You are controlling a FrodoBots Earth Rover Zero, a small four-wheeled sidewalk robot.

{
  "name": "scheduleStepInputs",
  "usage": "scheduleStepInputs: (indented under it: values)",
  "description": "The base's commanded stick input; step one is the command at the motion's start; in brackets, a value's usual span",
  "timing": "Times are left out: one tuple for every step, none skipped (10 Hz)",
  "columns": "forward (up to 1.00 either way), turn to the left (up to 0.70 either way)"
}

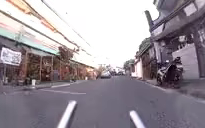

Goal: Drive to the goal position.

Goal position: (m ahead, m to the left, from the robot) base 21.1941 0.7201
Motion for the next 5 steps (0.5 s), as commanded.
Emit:
scheduleStepInputs:
  values:
    - [0.85,0.0]
    - [0.85,0.0]
    - [0.85,-0.29]
    - [0.85,-0.34]
    - [0.85,-0.34]
